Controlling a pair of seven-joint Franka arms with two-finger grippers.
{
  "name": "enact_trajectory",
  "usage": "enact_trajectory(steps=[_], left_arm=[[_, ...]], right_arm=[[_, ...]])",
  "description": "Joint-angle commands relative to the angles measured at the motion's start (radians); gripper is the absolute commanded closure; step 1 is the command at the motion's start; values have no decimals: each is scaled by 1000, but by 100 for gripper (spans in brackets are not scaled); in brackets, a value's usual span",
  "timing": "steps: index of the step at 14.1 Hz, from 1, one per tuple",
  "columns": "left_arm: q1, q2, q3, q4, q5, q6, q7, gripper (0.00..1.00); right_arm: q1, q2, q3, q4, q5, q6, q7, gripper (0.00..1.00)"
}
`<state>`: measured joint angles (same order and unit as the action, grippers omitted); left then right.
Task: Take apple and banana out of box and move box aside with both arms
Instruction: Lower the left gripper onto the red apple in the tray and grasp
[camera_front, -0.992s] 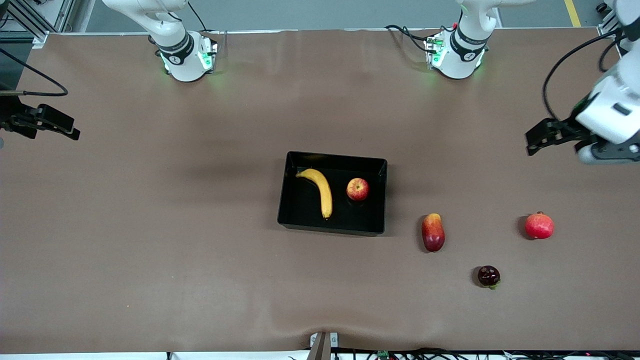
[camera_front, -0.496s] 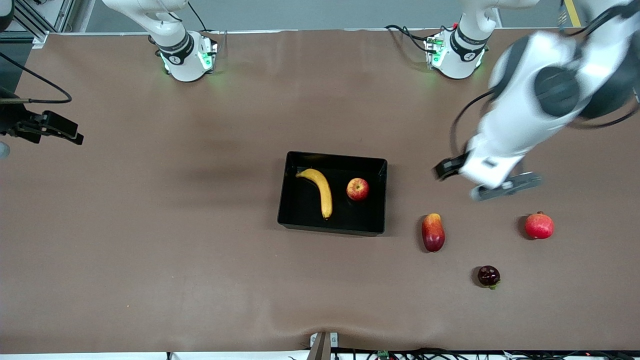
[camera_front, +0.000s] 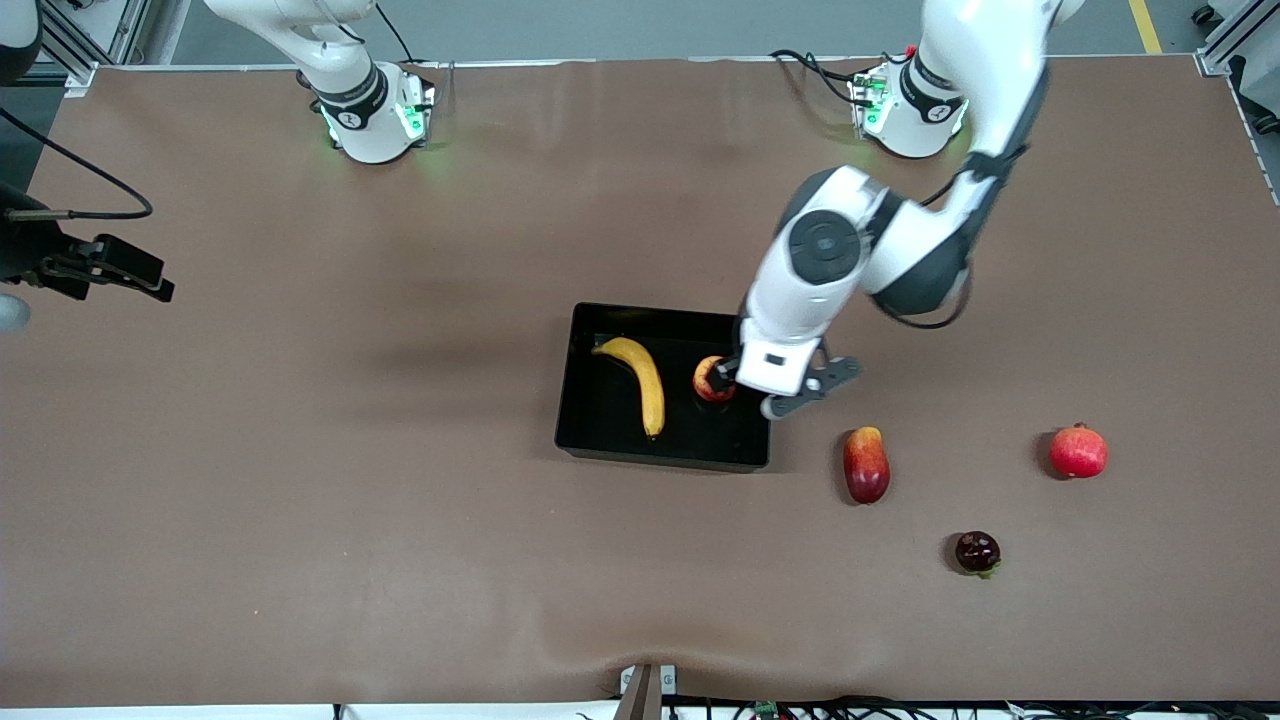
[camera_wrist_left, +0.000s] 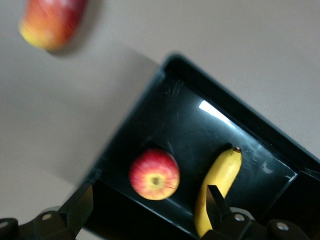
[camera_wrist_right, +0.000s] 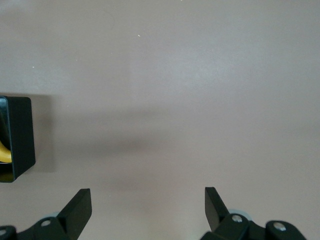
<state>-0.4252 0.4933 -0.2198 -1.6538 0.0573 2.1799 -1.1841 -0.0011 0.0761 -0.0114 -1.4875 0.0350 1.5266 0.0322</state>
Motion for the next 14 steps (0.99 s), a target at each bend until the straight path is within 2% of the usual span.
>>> enact_trajectory(steps=[1,5,8,11,12,13,14], left_arm=[[-38,57,8,6,7,29,-84,0],[-52,135,10,2,10,32,-86,0],[-50,183,10,6,9,83,-86,0],[-50,198,10,9,9,118,-86,0],[-50,199,10,9,9,118,-84,15],[-49,197,10,9,10,118,-83,40],[-47,191,10,9,10,117,-69,70]], right_arm=[[15,13,-1,15,0,24,8,0],[10,14,-1,7,14,23,9,0],[10,14,-1,6,14,18,9,0],[10,16,-1,6,14,17,11,0],[10,16,-1,4,14,17,9,0],[10,16,-1,6,14,15,9,0],[10,16,-1,4,14,12,9,0]])
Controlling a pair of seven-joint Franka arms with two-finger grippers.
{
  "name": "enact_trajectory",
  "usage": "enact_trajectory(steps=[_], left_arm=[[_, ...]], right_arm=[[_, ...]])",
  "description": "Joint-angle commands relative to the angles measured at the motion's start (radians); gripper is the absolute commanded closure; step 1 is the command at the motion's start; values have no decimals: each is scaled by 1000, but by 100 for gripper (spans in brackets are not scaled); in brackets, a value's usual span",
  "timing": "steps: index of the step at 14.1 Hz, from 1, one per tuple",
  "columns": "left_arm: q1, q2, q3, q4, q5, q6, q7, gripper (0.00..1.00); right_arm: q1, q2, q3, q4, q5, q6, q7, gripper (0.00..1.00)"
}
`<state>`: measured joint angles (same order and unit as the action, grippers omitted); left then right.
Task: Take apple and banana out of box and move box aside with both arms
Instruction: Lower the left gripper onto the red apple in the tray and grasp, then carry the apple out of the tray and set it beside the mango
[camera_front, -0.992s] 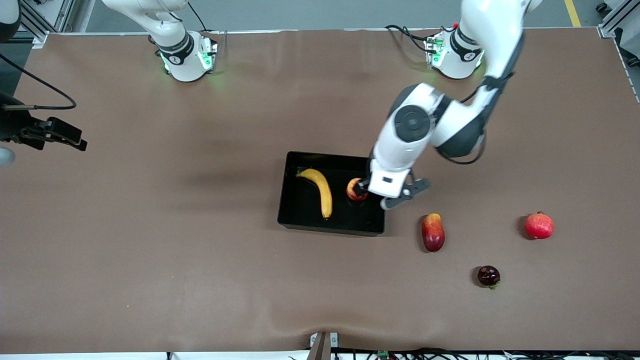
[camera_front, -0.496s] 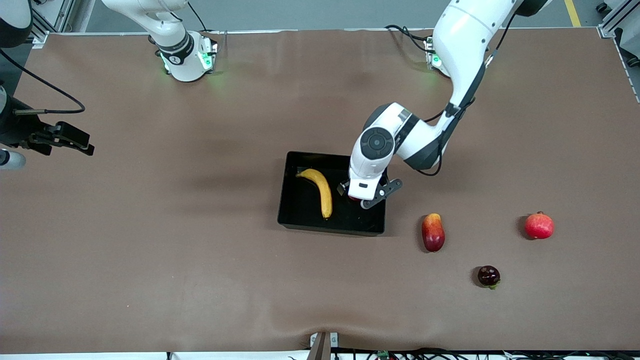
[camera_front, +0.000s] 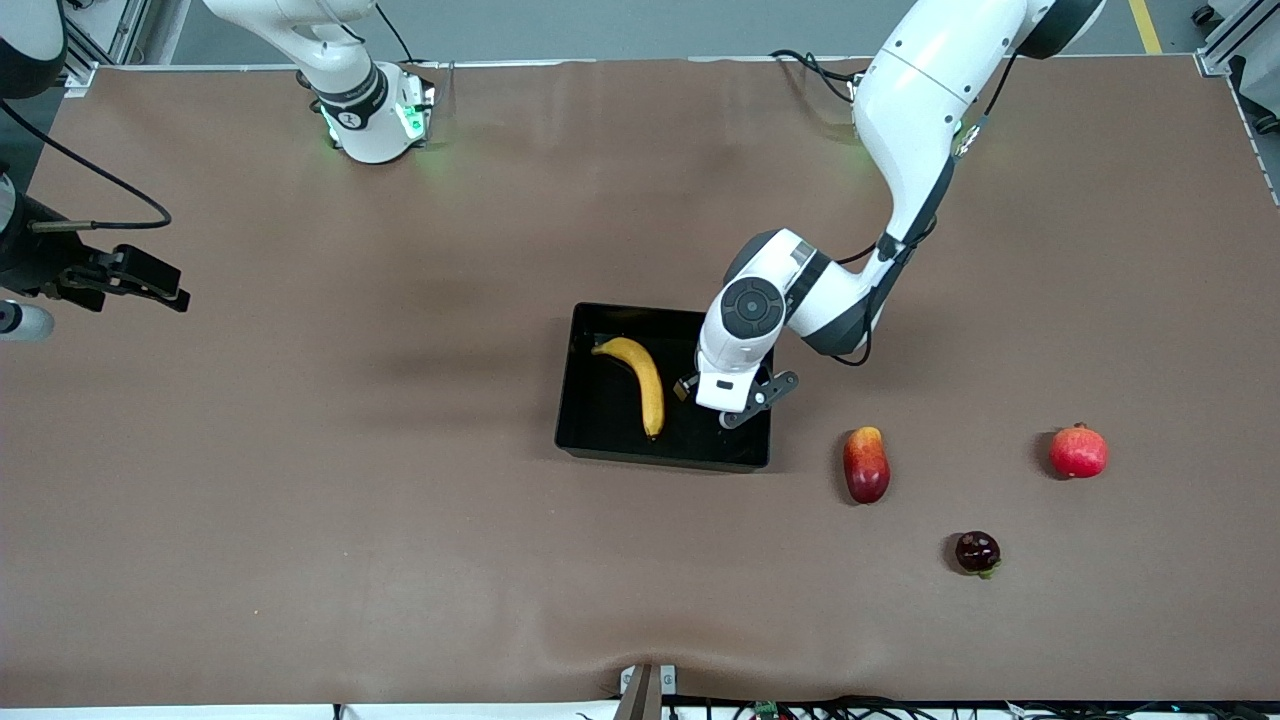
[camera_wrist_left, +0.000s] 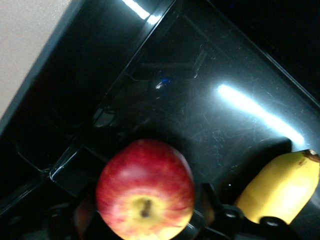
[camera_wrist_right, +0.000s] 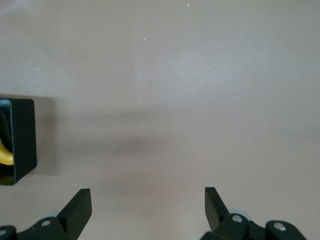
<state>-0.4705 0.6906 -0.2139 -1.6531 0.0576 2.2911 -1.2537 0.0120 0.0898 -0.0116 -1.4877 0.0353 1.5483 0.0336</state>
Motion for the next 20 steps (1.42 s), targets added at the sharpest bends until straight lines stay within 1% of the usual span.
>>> enact_trajectory(steps=[1,2,5,7,9,10,12,14,17,20], left_arm=[[1,-12,7,15,10,-1,7,93],[7,-25,7,25,10,-18,23,100],[29,-124,7,71,10,-174,72,100],[67,-202,5,107,5,-278,158,100],[130,-285,1,111,-7,-303,299,100],[166,-310,-1,110,-11,-323,366,100],[243,-335,1,105,-25,-401,511,100],[326,-332,2,93,-19,-499,630,100],[458,-318,2,4,-4,-499,701,100],[524,-290,8,-80,-2,-402,741,100]], right_arm=[[-3,2,-1,4,14,-11,8,0],[-3,2,-2,4,14,-11,8,0],[-4,2,-1,4,14,-11,8,0],[-3,4,-2,4,14,-11,9,0],[-3,7,-1,3,14,-11,9,0],[-3,7,-1,4,14,-11,9,0],[-3,7,-1,4,14,-11,9,0],[-3,7,-1,3,14,-11,9,0],[-3,7,-1,4,14,-11,9,0],[-3,7,-1,4,14,-11,9,0]])
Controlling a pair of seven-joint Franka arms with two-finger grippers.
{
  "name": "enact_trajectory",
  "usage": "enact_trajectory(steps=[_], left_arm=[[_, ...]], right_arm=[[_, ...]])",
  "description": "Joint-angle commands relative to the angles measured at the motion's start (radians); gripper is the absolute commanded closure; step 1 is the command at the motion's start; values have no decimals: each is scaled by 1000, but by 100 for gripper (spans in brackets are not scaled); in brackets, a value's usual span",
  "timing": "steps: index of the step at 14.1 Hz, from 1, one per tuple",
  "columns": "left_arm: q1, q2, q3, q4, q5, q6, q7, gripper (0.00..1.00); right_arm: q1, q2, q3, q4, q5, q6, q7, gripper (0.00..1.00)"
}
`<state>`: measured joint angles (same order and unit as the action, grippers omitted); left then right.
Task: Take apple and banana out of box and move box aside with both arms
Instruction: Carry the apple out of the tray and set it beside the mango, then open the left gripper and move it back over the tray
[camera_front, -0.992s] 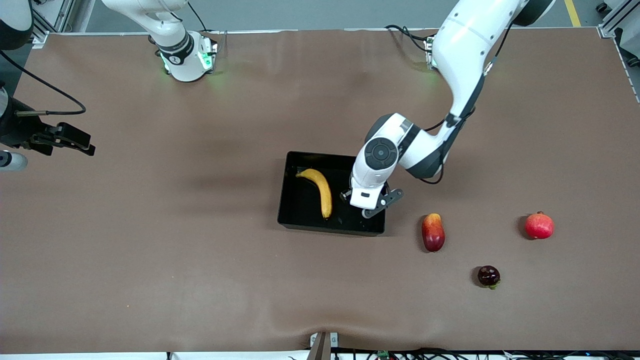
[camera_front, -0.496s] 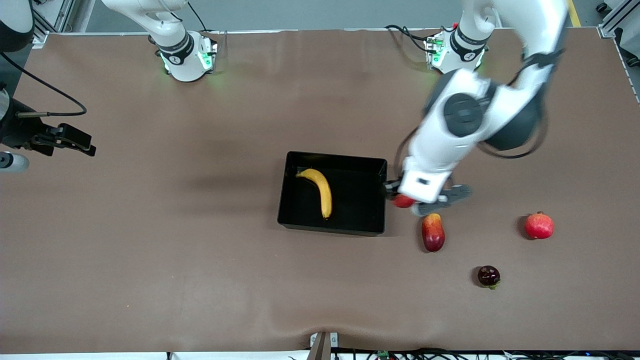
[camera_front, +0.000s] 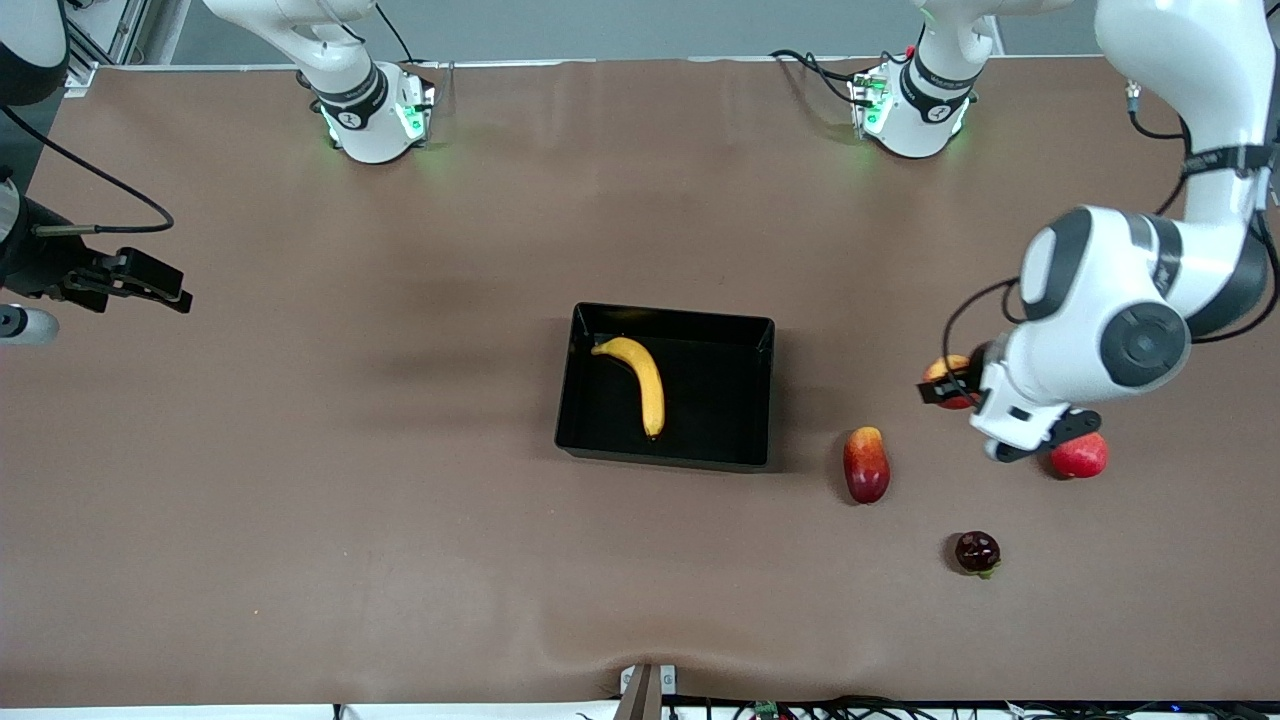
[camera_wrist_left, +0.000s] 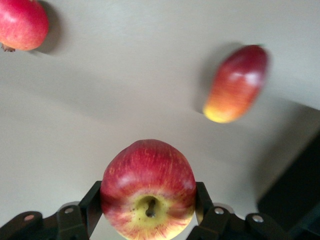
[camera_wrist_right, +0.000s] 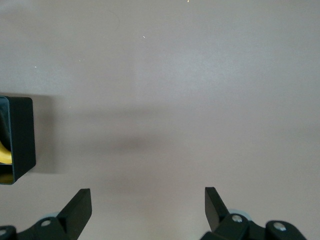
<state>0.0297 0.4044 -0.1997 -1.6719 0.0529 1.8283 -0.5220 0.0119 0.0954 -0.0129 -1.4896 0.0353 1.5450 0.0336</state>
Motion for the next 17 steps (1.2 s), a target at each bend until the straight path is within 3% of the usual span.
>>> enact_trajectory(steps=[1,6,11,17], left_arm=[[44,4,-6,-90,11,115,10,100],[120,63,-10,-176,212,319,51,100],[237,132,-14,-186,212,456,259,100],[246,166,-15,-174,199,508,290,100]], right_arm=[[-3,1,1,6,14,-8,9,0],[-3,1,-1,5,14,-8,9,0],[-3,1,-1,5,14,-9,9,0],[-3,1,1,5,14,-9,9,0]])
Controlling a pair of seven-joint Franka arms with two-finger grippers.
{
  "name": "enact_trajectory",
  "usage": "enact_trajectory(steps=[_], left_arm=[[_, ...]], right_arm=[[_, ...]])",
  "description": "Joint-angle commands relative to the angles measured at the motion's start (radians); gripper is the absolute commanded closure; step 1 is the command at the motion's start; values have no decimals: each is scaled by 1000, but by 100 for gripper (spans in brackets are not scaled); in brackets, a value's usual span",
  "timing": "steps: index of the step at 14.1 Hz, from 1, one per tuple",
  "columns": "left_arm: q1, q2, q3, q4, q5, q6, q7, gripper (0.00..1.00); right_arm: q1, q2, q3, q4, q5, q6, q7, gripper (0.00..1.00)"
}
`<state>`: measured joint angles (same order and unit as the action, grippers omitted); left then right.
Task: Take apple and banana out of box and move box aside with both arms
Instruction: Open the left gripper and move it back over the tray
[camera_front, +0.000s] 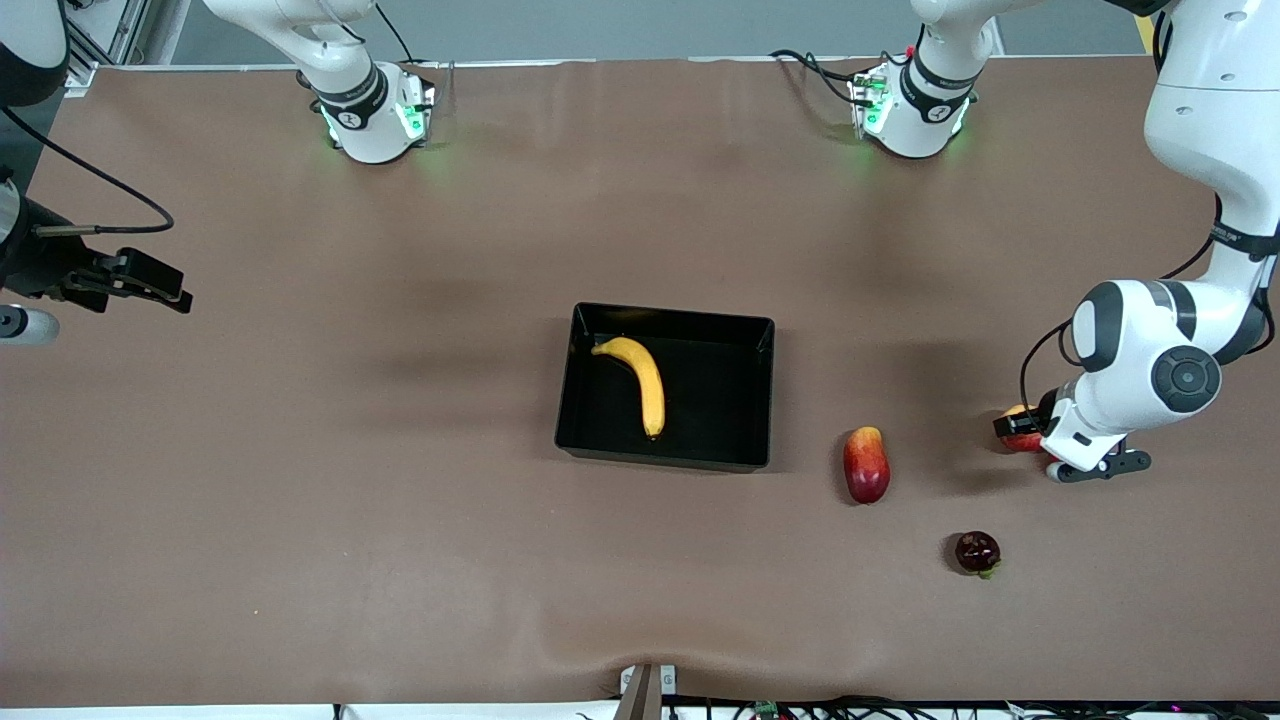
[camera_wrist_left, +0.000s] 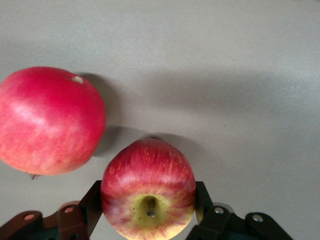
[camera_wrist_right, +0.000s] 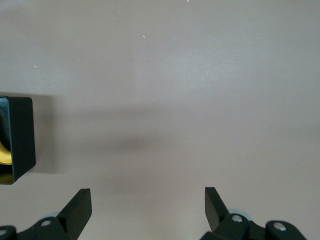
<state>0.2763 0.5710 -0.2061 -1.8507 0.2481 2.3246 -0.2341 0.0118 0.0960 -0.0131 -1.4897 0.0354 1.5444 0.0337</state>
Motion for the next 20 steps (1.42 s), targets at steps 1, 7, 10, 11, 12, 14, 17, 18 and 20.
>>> enact_trajectory(steps=[1,7,10,11,12,14,17,18,20], left_arm=[[-2,0,-9,11,-1,12,2,100],[-14,32,-9,36,-67,27,2,1],[-6,-29,-44,16,-70,-20,4,0],[-6,-63,-61,16,-72,-78,2,0],[-6,-101,-84,18,-72,-140,-7,0],[-8,-176,-128,21,-101,-239,-11,0],[-11,-249,-182,27,-162,-335,-24,0],[-11,-261,-209,27,-165,-355,-56,0],[-9,-269,-303,31,-185,-366,-167,0]], right_arm=[[-3,1,1,5,14,-9,9,0],[-3,1,1,5,14,-9,9,0],[-4,1,1,6,14,-7,8,0],[-4,1,1,9,14,-7,8,0],[-4,1,-1,11,15,-4,8,0],[-4,1,-2,14,14,2,8,0],[-10,1,-2,17,9,5,8,0],[-10,1,-4,17,9,5,6,0],[-12,2,-4,17,9,5,6,0]])
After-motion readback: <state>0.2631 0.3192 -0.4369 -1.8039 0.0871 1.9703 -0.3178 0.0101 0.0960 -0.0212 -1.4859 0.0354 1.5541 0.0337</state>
